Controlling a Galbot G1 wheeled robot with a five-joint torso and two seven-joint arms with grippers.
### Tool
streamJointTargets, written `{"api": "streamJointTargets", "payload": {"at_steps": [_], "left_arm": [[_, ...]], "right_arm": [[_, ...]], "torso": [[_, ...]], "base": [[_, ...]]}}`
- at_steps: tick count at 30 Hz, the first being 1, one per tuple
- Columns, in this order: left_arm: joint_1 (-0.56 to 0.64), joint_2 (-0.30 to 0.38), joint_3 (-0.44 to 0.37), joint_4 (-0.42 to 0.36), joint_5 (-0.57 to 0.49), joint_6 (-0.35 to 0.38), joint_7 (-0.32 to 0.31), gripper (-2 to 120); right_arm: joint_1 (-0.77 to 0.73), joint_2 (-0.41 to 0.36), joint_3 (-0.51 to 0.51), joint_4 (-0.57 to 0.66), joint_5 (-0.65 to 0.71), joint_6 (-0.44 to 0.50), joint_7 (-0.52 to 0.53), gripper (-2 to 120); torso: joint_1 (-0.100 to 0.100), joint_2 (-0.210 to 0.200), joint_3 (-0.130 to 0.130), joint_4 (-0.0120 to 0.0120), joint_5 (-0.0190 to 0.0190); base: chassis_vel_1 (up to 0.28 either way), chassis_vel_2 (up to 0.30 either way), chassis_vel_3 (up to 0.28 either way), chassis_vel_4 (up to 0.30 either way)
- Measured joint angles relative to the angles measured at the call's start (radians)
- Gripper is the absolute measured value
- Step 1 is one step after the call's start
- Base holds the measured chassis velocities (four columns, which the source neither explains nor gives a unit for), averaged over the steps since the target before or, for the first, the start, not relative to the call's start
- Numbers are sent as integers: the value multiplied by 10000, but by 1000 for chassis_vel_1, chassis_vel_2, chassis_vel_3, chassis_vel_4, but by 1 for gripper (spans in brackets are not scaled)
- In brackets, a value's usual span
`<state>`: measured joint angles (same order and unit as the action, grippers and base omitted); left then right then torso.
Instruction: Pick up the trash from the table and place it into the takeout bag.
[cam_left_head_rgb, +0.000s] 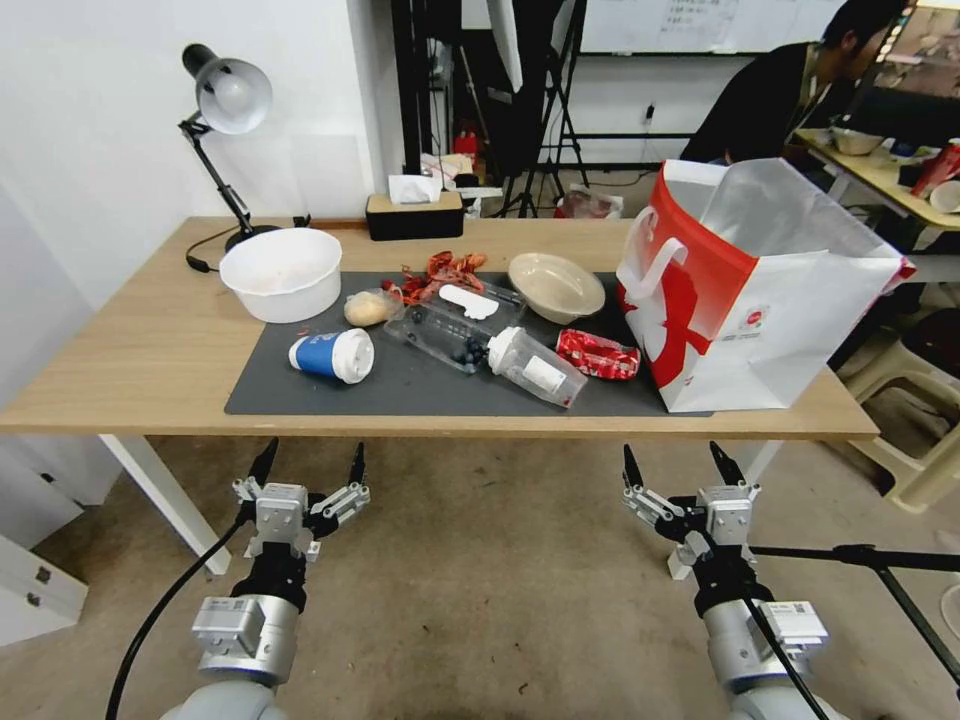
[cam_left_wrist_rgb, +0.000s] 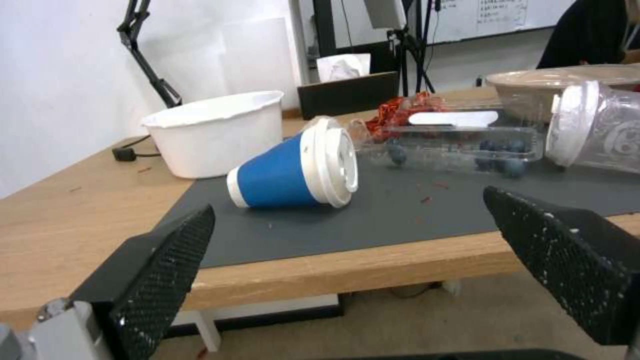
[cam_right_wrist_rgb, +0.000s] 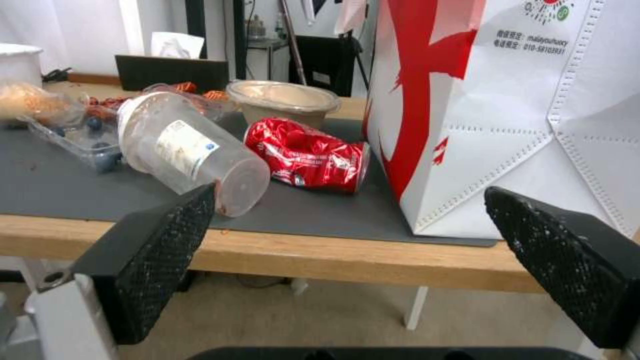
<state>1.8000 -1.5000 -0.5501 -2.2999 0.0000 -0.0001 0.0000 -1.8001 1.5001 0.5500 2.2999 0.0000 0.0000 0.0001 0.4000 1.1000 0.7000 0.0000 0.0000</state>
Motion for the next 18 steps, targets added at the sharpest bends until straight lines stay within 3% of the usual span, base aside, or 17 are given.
{"api": "streamJointTargets", "payload": {"at_steps": [18], "left_arm": [[0,0,0,0,0,0,-1,100]], "right_arm": [[0,0,0,0,0,0,0,100]], "torso": [[0,0,0,0,0]], "base": [[0,0,0,0]]}}
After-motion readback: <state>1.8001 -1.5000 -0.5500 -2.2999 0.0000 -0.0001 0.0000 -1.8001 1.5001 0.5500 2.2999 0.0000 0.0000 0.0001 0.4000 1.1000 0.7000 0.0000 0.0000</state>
